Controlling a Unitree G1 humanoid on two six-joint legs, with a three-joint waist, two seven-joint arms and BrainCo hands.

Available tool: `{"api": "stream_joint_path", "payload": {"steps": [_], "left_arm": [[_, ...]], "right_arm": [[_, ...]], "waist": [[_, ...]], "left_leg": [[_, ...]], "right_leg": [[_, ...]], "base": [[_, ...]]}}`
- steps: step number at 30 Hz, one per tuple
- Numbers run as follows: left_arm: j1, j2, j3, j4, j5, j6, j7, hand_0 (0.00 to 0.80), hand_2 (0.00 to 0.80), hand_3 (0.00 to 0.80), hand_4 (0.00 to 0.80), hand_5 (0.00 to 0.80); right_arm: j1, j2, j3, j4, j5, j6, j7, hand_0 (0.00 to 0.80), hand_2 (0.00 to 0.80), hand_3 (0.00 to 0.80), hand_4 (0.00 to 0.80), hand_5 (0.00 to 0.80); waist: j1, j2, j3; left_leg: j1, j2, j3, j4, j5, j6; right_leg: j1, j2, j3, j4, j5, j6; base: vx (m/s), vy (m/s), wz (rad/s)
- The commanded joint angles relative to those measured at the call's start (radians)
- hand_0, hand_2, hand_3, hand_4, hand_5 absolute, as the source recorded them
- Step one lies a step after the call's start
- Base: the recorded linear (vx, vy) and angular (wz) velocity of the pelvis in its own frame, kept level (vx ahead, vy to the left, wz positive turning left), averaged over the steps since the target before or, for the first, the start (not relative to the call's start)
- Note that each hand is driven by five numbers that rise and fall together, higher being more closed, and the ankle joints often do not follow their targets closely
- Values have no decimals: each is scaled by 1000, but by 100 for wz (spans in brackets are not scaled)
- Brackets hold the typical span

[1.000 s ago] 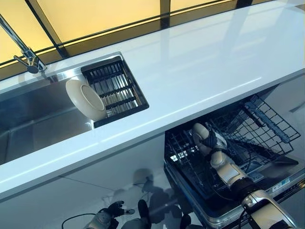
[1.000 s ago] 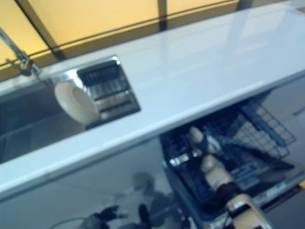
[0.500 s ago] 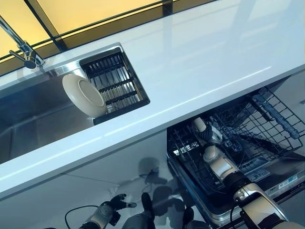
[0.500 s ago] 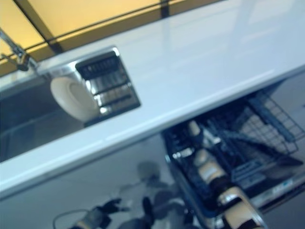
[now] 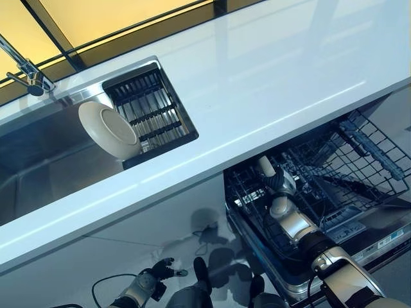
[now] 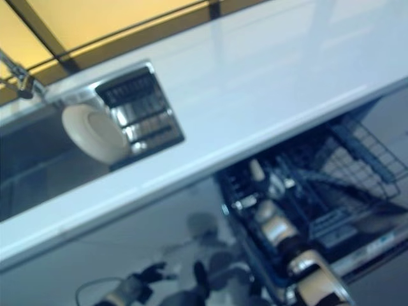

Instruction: Take plates into dishwasher

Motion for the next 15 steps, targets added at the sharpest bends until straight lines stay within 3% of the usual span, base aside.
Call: {"api": "stream_joint_path", "payload": {"steps": [1, 15], "left_arm": [[-66, -25, -34, 45, -28, -16, 24, 0, 0, 0, 0, 0], [-89, -42, -52, 48, -32, -21, 28, 0, 0, 0, 0, 0]], "right_arm": [[0, 99, 75, 73, 59, 6, 54, 800, 800, 800, 800, 800], [-39, 102, 117, 95, -13, 54, 39, 800, 800, 800, 800, 800]], "waist": [[5, -8, 28], [11, 13, 47]], "left_leg": [[22, -43, -8, -2, -124, -3], [18, -50, -18, -2, -119, -2]], "right_leg": [[-102, 8, 17, 153, -115, -83], [-125, -1, 11, 173, -121, -86]], "base": [[0, 0, 0], [0, 0, 0]]}}
